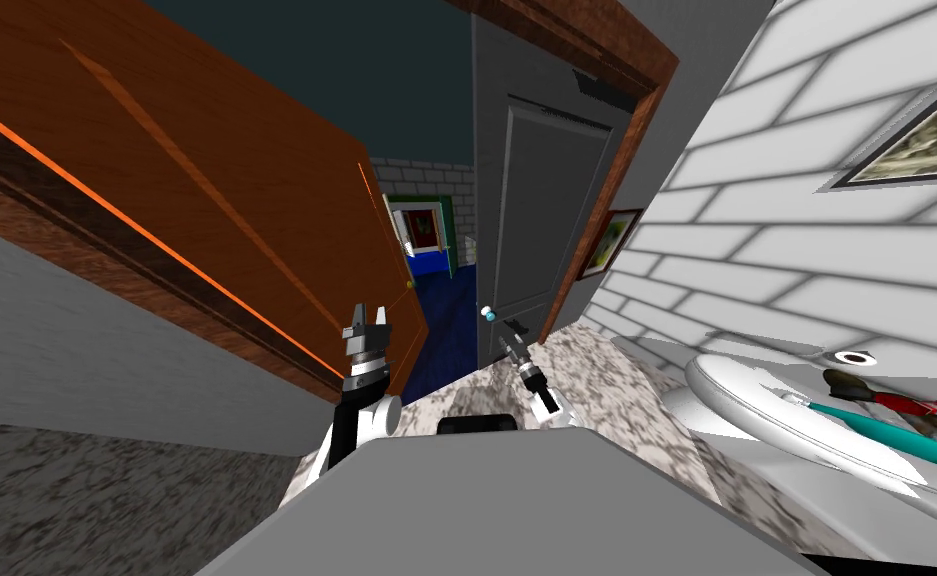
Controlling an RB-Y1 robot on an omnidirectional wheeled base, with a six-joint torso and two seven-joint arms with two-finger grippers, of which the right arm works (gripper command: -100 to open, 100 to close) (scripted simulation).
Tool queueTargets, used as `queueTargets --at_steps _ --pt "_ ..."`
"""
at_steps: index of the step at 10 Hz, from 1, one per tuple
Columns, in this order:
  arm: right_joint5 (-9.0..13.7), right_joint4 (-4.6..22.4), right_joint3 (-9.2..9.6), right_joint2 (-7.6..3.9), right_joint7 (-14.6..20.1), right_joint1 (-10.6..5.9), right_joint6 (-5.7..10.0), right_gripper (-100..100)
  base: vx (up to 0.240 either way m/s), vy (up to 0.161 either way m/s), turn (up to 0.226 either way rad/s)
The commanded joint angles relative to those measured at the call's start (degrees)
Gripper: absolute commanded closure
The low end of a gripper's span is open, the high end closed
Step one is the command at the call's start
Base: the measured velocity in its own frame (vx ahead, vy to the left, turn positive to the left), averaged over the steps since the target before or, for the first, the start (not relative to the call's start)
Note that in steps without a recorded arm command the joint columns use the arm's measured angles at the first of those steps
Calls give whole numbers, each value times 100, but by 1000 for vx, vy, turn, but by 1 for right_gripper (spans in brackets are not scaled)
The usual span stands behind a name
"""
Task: Push the door open
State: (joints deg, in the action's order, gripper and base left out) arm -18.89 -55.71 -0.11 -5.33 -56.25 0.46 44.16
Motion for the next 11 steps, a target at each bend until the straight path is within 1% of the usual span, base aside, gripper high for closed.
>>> queueTargets --at_steps 1,3,7,8,9,10,11 --pt "-91 286 3 2 -238 -106 93 -100 83 -47 20" --pt "-200 602 11 3 -493 -220 186 -100 84 -53 25" --pt "-367 1085 22 12 -885 -397 328 -100 66 -39 16" --pt "-429 1265 27 16 -1031 -462 381 -100 64 -34 19" --pt "-469 1380 29 20 -1125 -505 416 -100 73 -35 18" --pt "-500 1470 32 24 -1198 -537 442 -100 66 -39 12" --pt "-486 1330 44 25 -1124 -480 381 -100 27 -18 5"
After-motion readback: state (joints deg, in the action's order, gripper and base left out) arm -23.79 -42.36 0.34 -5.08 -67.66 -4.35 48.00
